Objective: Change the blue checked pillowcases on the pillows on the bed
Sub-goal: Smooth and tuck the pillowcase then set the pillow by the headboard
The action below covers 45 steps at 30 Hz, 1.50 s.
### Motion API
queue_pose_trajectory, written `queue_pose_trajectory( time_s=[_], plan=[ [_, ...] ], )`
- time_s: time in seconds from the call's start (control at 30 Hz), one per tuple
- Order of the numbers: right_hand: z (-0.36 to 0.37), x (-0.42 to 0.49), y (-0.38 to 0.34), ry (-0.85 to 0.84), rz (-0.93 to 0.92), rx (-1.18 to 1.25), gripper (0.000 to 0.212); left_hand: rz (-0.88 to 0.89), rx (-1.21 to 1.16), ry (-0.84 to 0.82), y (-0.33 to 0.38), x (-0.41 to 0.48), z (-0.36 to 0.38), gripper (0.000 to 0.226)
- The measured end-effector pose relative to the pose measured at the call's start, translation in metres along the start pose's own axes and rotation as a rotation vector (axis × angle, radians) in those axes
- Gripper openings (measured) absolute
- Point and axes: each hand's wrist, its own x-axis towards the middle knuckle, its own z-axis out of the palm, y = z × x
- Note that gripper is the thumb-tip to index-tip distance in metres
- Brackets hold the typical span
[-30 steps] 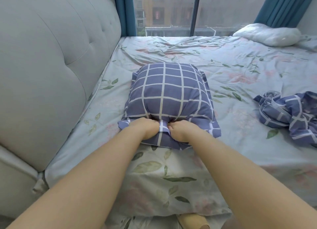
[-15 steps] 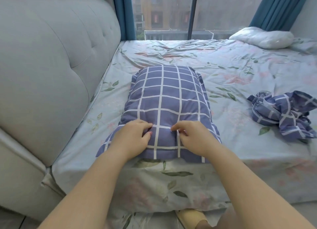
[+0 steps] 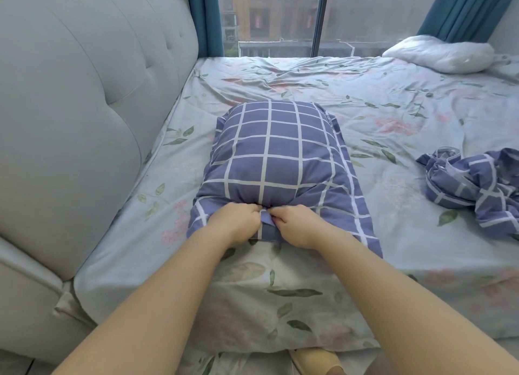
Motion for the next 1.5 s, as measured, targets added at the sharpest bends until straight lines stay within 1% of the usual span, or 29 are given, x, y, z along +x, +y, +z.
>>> queue_pose_trajectory(
  time_s=[0.13, 0.2, 0.3, 0.37, 0.43, 0.47, 0.53, 0.6, 0.63, 0.67, 0.7, 0.77, 0.8, 0.83, 0.87, 0.93, 0.97, 1.0, 1.03, 1.07, 1.1, 1.13, 1.2, 1.23, 1.4, 1.5],
  plan=[
    [-0.011, -0.006, 0.001, -0.051, 0.028, 0.1, 0.039, 0.042, 0.233, 0.002, -0.009, 0.009, -0.002, 0.039],
    [-0.016, -0.021, 0.002, -0.105, 0.024, 0.133, 0.041, 0.069, 0.29, -0.028, -0.003, 0.001, 0.0, 0.036],
    [-0.017, -0.043, 0.0, -0.184, 0.018, 0.102, 0.043, 0.087, 0.325, -0.038, 0.011, -0.015, 0.008, 0.038],
    [-0.019, -0.039, -0.002, -0.188, 0.005, 0.052, 0.045, 0.07, 0.306, -0.035, 0.016, -0.017, 0.011, 0.041],
    [-0.021, -0.026, -0.004, -0.189, 0.015, 0.026, 0.046, 0.025, 0.172, -0.071, 0.011, -0.012, 0.009, 0.046],
    [-0.022, -0.021, -0.006, -0.184, 0.021, 0.018, 0.048, 0.029, 0.132, -0.051, 0.008, -0.01, 0.008, 0.047],
    [-0.023, -0.017, -0.009, -0.171, 0.023, 0.008, 0.05, 0.012, 0.138, -0.026, 0.01, -0.009, 0.005, 0.043],
    [-0.023, -0.023, -0.009, -0.155, 0.011, 0.025, 0.049, -0.047, 0.085, -0.012, 0.013, -0.014, 0.002, 0.039],
    [-0.023, -0.028, -0.006, -0.145, 0.012, 0.069, 0.05, -0.028, 0.128, -0.009, 0.016, -0.022, 0.0, 0.036],
    [-0.025, -0.034, -0.003, -0.14, 0.018, 0.135, 0.051, -0.024, 0.103, -0.012, 0.015, -0.027, 0.0, 0.034],
    [-0.026, -0.041, 0.001, -0.14, 0.022, 0.206, 0.052, -0.027, 0.029, -0.013, 0.014, -0.033, -0.001, 0.031],
    [-0.03, -0.051, 0.009, -0.122, -0.002, 0.31, 0.048, -0.093, -0.323, -0.001, 0.008, -0.044, -0.004, 0.028],
    [-0.031, -0.055, 0.012, -0.075, -0.026, 0.349, 0.043, -0.104, -0.498, 0.038, 0.004, -0.049, -0.005, 0.032],
    [-0.032, -0.058, 0.014, 0.009, -0.05, 0.392, 0.037, -0.093, -0.596, 0.107, 0.002, -0.054, -0.008, 0.037],
    [-0.032, -0.059, 0.015, 0.135, -0.066, 0.432, 0.032, -0.087, -0.622, 0.206, -0.002, -0.055, -0.009, 0.039],
    [-0.029, -0.057, 0.019, 0.462, -0.042, 0.462, 0.025, -0.108, -0.557, 0.459, -0.012, -0.049, -0.006, 0.032],
    [-0.027, -0.053, 0.022, 0.602, -0.01, 0.444, 0.025, -0.135, -0.501, 0.566, -0.016, -0.044, -0.005, 0.027],
    [-0.025, -0.049, 0.026, 0.689, 0.018, 0.405, 0.028, -0.164, -0.447, 0.638, -0.019, -0.04, -0.004, 0.024],
    [-0.022, -0.043, 0.029, 0.715, 0.043, 0.359, 0.034, -0.193, -0.414, 0.667, -0.022, -0.035, -0.002, 0.026],
    [-0.019, -0.038, 0.031, 0.695, 0.065, 0.306, 0.043, -0.229, -0.401, 0.648, -0.023, -0.03, 0.0, 0.032],
    [-0.017, -0.033, 0.034, 0.653, 0.089, 0.248, 0.051, -0.254, -0.388, 0.595, -0.024, -0.025, 0.002, 0.041],
    [-0.013, -0.028, 0.036, 0.602, 0.118, 0.188, 0.058, -0.273, -0.359, 0.509, -0.023, -0.019, 0.004, 0.048],
    [-0.007, -0.016, 0.037, 0.477, 0.189, 0.068, 0.065, -0.303, -0.294, 0.354, -0.021, -0.006, 0.011, 0.055],
    [-0.004, -0.01, 0.037, 0.418, 0.218, 0.029, 0.066, -0.313, -0.275, 0.306, -0.021, 0.001, 0.014, 0.056],
    [0.005, 0.016, 0.041, 0.238, 0.25, -0.023, 0.069, -0.332, -0.237, 0.199, -0.028, 0.019, 0.024, 0.055],
    [0.009, 0.025, 0.047, 0.164, 0.253, -0.012, 0.071, -0.349, -0.191, 0.149, -0.03, 0.026, 0.026, 0.055]
  ],
)
